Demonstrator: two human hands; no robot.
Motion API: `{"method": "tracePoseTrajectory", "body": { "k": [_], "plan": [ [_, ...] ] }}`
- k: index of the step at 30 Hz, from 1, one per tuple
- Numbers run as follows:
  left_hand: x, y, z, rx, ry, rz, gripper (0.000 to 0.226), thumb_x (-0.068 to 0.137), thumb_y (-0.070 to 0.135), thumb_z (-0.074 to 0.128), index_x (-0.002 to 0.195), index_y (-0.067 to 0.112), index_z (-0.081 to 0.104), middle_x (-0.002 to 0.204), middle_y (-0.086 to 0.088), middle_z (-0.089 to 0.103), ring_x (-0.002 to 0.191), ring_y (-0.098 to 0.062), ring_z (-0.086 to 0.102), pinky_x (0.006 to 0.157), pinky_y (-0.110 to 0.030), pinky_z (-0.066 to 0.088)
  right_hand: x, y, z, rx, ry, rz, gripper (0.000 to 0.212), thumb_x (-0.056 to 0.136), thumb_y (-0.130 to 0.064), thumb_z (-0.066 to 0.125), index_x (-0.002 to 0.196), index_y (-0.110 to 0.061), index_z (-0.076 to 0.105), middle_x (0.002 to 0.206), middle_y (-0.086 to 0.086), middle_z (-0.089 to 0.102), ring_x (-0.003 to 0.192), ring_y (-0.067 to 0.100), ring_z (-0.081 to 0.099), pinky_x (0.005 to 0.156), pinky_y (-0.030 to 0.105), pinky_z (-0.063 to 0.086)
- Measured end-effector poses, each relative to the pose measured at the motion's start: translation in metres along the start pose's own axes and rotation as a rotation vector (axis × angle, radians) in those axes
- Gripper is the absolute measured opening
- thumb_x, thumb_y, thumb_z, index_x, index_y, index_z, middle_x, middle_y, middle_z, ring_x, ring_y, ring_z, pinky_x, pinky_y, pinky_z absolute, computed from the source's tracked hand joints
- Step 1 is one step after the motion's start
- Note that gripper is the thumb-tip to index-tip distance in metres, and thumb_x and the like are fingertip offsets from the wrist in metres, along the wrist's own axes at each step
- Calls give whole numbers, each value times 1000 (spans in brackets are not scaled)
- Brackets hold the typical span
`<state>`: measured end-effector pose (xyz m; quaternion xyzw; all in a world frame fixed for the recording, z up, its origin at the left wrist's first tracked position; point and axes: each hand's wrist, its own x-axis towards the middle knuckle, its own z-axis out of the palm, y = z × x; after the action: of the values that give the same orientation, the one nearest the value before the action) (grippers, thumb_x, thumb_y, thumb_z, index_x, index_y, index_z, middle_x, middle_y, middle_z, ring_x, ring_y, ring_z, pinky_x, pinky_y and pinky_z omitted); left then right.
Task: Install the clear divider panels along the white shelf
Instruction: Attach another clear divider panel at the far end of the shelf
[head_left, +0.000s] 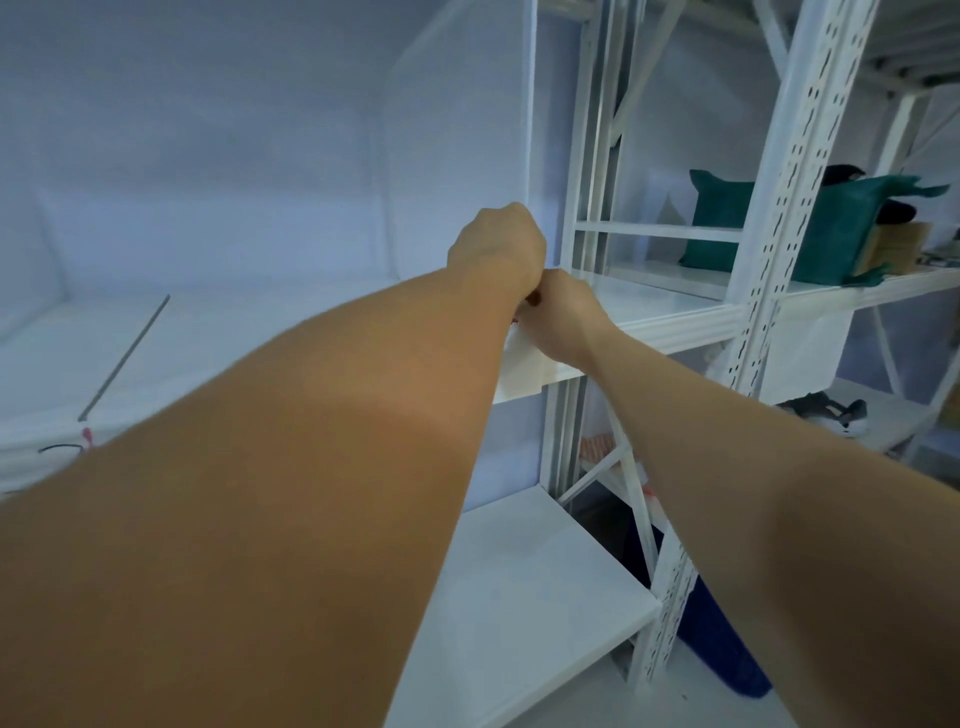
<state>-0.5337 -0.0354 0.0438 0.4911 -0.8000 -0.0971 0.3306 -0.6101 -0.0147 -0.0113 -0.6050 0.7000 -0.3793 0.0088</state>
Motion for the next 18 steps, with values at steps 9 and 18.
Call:
{"method": "tracePoseTrajectory", "body": {
  "k": [9, 18],
  "plan": [
    [4, 0, 2, 20, -14, 26, 26, 91, 6, 44, 111, 5, 61, 112, -11, 61, 85, -25, 53, 70, -26, 38, 1, 1, 3, 46, 86, 25, 22, 87, -16, 44, 66, -19, 40, 64, -7, 46, 57, 8, 42, 50, 19, 30],
    [0, -3, 3, -30, -33, 44, 31, 97, 10, 40, 123, 2, 55, 132, -16, 55, 120, -32, 53, 92, -32, 44, -6, -16, 29, 42, 382, 135, 24, 88, -4, 39, 89, -1, 63, 82, 13, 64, 74, 30, 53, 61, 29, 32]
  ]
}}
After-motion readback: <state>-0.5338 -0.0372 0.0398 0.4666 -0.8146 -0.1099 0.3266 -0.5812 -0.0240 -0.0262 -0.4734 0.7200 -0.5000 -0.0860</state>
